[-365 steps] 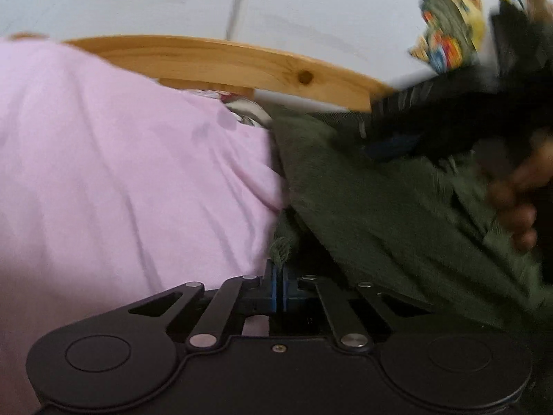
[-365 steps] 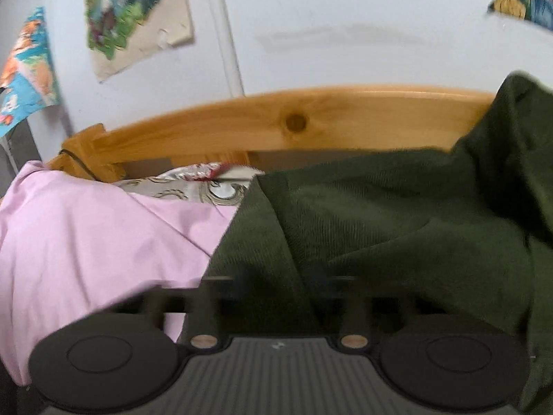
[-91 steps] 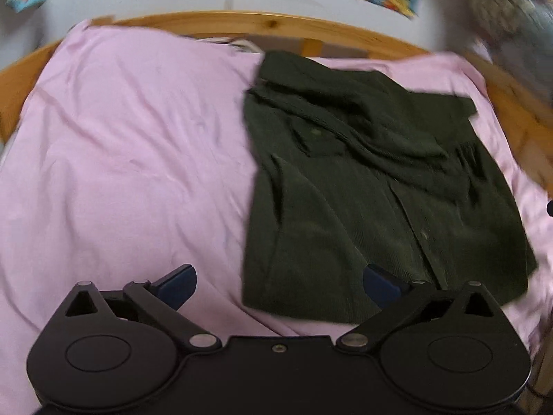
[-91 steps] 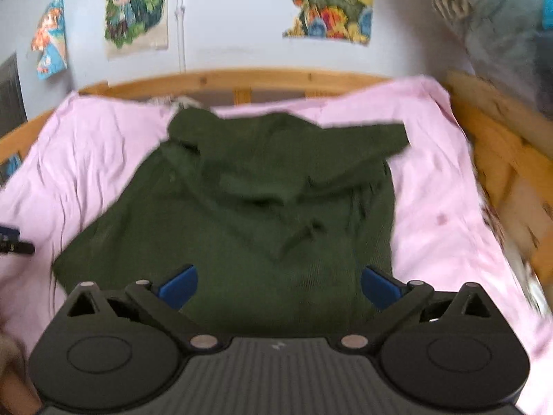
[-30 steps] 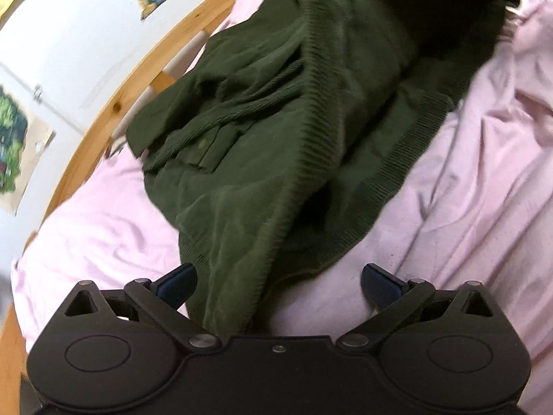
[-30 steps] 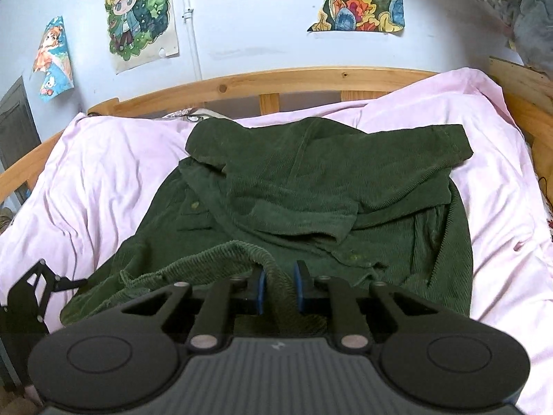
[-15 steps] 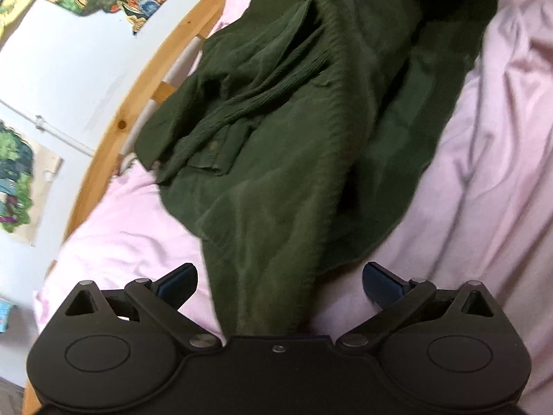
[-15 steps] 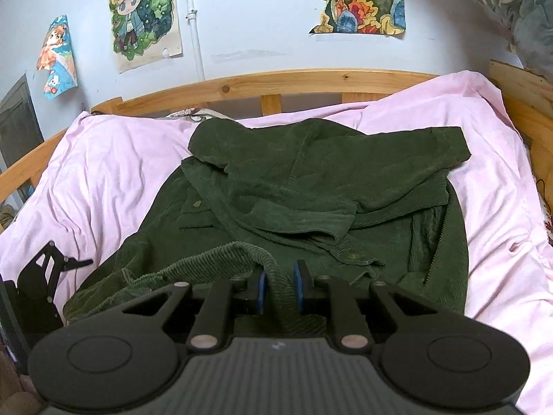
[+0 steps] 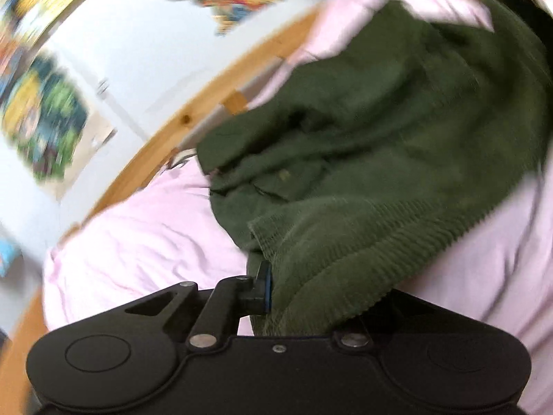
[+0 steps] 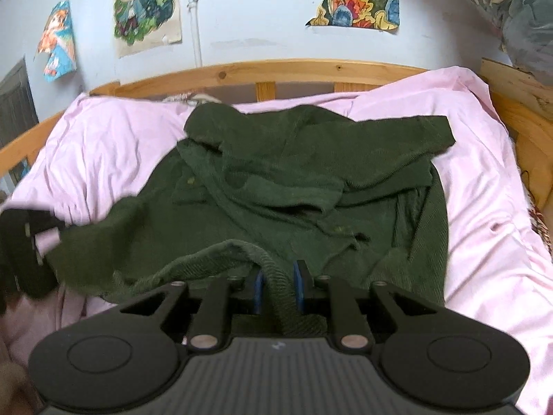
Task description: Fold large clothes
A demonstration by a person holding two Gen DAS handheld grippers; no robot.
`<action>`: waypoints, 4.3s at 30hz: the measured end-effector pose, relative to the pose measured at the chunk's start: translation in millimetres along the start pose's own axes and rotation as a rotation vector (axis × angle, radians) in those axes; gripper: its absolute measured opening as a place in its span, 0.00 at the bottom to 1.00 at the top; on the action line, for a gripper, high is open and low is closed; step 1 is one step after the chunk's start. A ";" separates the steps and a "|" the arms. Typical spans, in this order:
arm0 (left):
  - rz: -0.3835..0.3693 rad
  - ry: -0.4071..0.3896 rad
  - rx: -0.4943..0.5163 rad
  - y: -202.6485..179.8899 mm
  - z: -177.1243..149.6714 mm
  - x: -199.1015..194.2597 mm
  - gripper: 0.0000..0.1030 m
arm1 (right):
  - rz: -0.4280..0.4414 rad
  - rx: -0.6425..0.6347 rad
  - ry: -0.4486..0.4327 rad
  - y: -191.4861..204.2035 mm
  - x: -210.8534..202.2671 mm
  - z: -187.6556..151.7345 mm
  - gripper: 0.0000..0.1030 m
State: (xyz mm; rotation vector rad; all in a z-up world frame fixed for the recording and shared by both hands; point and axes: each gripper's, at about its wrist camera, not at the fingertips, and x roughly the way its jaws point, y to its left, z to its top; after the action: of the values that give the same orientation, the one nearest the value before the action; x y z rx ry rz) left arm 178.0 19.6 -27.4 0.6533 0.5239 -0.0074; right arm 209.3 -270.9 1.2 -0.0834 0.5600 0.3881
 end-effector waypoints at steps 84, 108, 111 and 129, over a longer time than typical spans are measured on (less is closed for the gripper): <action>-0.311 0.271 -0.490 123.9 37.2 -57.6 0.22 | -0.049 0.007 0.065 -68.7 -6.3 22.1 0.19; -0.291 0.347 -0.822 107.7 -54.2 -41.7 0.91 | -0.011 -0.176 0.271 -57.3 -24.3 -56.2 0.96; -0.294 0.393 -0.789 95.5 -55.8 -34.4 0.73 | -0.009 -0.113 0.242 -65.5 -11.5 -49.0 0.62; -0.205 0.304 -0.896 105.3 -55.0 -27.9 0.59 | 0.082 0.626 0.018 -157.0 -10.4 -74.4 0.68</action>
State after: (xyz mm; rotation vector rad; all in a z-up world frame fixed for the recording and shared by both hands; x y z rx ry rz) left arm 146.0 131.3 9.7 -0.2834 0.8085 0.1290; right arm 223.7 -432.9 -60.5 0.5388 0.6828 0.2771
